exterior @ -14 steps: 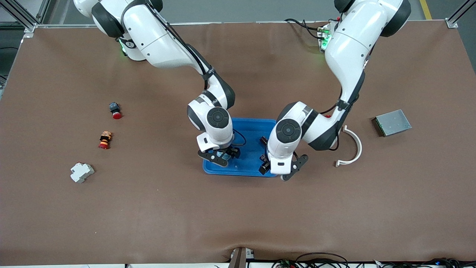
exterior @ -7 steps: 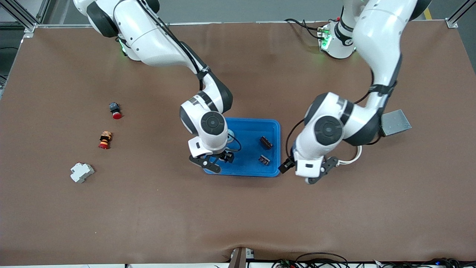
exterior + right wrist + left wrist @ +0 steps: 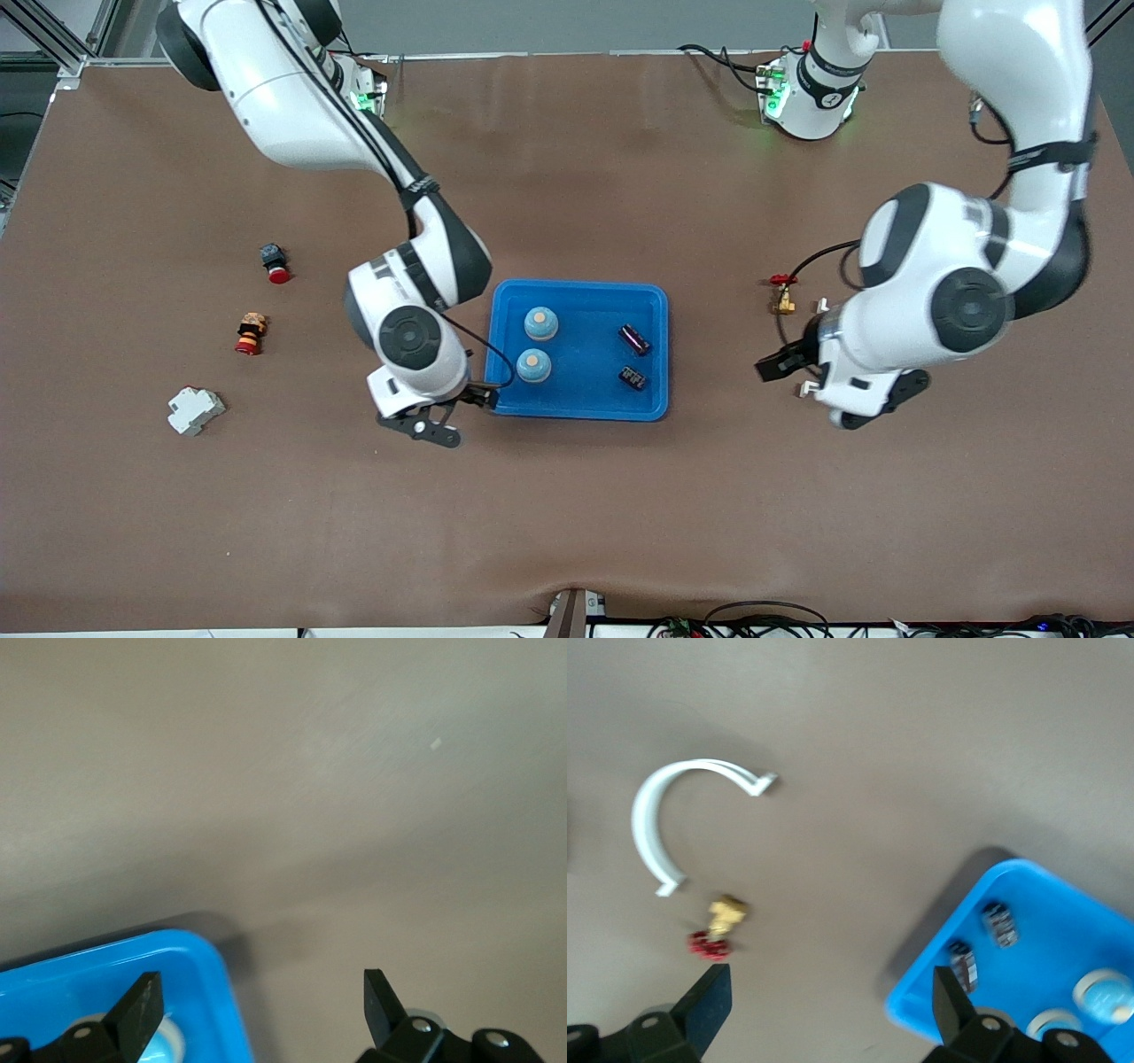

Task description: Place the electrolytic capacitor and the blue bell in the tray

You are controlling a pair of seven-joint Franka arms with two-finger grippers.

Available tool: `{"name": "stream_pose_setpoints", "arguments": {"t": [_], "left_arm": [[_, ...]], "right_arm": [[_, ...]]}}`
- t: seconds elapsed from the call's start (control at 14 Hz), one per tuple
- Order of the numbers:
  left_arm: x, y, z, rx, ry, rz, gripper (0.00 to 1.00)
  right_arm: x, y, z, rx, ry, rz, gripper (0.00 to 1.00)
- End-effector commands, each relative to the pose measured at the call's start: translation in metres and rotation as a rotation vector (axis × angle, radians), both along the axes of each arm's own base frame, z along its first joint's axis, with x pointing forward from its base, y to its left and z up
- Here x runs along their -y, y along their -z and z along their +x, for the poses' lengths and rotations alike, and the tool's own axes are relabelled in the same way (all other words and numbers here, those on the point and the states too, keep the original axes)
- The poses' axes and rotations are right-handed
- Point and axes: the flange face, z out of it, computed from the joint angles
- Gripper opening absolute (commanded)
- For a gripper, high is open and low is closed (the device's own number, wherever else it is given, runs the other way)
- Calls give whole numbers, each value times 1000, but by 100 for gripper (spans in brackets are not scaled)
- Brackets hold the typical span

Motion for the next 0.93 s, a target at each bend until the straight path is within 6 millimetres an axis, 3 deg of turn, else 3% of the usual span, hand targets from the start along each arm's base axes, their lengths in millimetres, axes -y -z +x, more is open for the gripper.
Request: {"name": "stream_pose_setpoints", "arguments": {"t": [0.0, 0.14, 0.29, 0.36, 0.5, 0.71, 0.86], "left_arm": [[-36, -27, -20, -31, 92, -17, 100], [-74, -42, -40, -19, 188, -19, 100], [-109, -57, -57, 6, 272, -30, 100], [-119, -62, -63, 20, 283, -26, 100], [-137, -70, -77, 58, 324, -19, 100], [-154, -91, -106, 144, 353, 14, 100], [-158, -109, -114, 172, 383, 22, 100]], "right_arm": [[49, -34, 18, -1, -89, 20, 100], [96, -45, 35, 6, -134, 29, 100], [127, -65, 43, 26, -174, 32, 100], [143, -81, 43, 23, -179, 26, 100], [190, -90, 41, -51, -202, 14, 100], [264, -115, 47, -40, -262, 24, 100], [303, -128, 44, -54, -275, 30, 100]]}}
